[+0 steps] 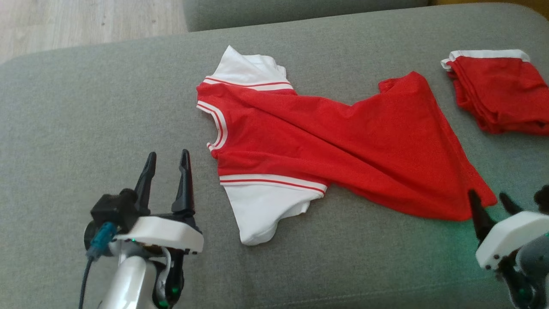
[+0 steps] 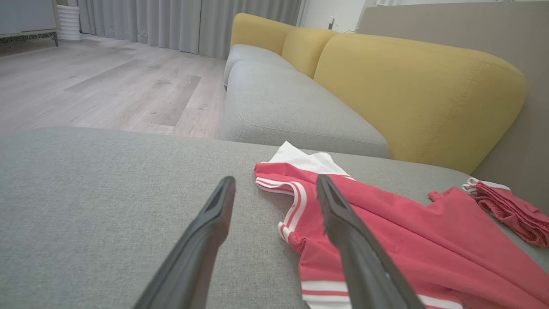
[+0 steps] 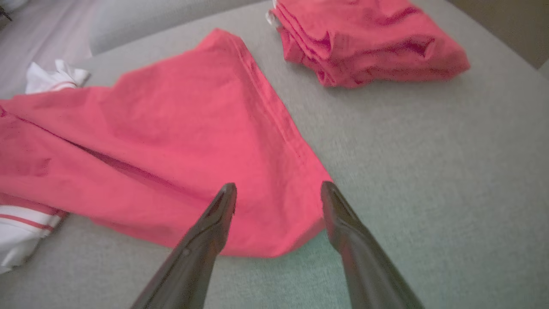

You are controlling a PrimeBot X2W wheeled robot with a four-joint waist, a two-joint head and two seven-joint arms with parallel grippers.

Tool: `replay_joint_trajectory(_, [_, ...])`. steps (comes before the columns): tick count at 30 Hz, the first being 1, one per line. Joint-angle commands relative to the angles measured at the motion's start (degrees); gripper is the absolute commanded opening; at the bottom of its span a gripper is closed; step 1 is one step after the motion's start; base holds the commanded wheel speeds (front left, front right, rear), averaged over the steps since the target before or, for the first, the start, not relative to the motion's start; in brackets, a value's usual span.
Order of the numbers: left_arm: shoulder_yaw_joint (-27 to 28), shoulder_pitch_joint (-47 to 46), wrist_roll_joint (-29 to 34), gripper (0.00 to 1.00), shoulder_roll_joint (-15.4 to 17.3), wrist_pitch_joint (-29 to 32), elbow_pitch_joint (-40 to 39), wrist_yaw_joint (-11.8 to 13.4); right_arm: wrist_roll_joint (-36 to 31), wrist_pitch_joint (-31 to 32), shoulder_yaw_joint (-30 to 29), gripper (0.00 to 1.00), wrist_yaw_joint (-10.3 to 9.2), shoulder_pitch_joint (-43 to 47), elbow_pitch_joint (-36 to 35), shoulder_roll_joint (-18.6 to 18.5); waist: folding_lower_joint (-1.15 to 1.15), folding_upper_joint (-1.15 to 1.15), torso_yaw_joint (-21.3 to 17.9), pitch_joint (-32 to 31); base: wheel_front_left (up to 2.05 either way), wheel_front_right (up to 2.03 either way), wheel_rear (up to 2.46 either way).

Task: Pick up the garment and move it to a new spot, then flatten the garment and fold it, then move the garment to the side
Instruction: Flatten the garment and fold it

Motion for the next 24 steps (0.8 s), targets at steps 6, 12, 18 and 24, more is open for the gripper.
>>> replay_joint_trajectory(6, [3.16, -1.87, 0.74, 1.00, 0.19, -0.35, -0.63, -1.42, 1.80, -8.29, -0.02, 1.00, 0.39, -2.56, -9.98, 0.26, 0.00, 0.00, -0.24, -1.37, 0.00, 0.00, 0.00])
replay_joint_trajectory(12, [1.98, -7.37, -1.37, 1.00, 2.81, 6.60, 3.01, -6.22, 4.19, -17.27, 1.11, 1.00, 0.39, -2.93, -7.61, 0.24, 0.00, 0.00, -0.10, -2.21, 0.00, 0.00, 0.00])
replay_joint_trajectory(18, [-0.80, -20.83, -6.81, 1.00, 5.32, 23.36, 7.76, -10.02, 5.17, -20.82, 2.07, 1.00, 0.39, -4.38, -5.18, -0.20, 0.00, 0.00, -0.61, -0.27, 0.00, 0.00, 0.00])
replay_joint_trajectory(24, [-3.11, -33.46, -16.14, 1.00, 7.35, 41.24, 20.20, -10.89, 6.97, -23.27, 5.31, 1.00, 0.39, -7.89, -3.36, -0.15, 0.00, 0.00, -4.51, 3.78, 0.00, 0.00, 0.00])
